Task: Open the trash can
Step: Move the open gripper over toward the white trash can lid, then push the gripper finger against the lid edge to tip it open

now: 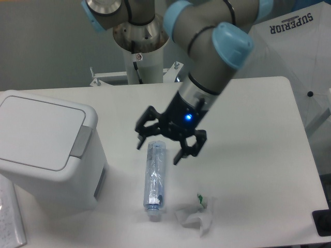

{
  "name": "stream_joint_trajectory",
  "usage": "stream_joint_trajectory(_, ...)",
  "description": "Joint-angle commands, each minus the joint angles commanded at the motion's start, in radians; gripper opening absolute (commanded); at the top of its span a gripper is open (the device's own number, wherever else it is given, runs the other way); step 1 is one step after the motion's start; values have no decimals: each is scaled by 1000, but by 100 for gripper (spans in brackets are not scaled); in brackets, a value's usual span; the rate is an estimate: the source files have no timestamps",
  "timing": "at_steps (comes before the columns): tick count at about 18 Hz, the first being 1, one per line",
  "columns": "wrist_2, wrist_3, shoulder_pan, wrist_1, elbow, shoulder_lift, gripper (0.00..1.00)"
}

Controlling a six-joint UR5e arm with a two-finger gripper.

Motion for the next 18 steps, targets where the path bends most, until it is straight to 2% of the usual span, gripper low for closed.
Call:
stream_joint_trajectory(4, -25, -51, -27, 5, -3, 32, 100)
stream_joint_trajectory(8, -25, -95, -84, 78, 0, 19, 100)
stream_joint_trajectory(11, -23, -101, -104, 127, -2, -14, 100)
stream_joint_trajectory(18, -15, -97, -118, 132, -8, -37, 100)
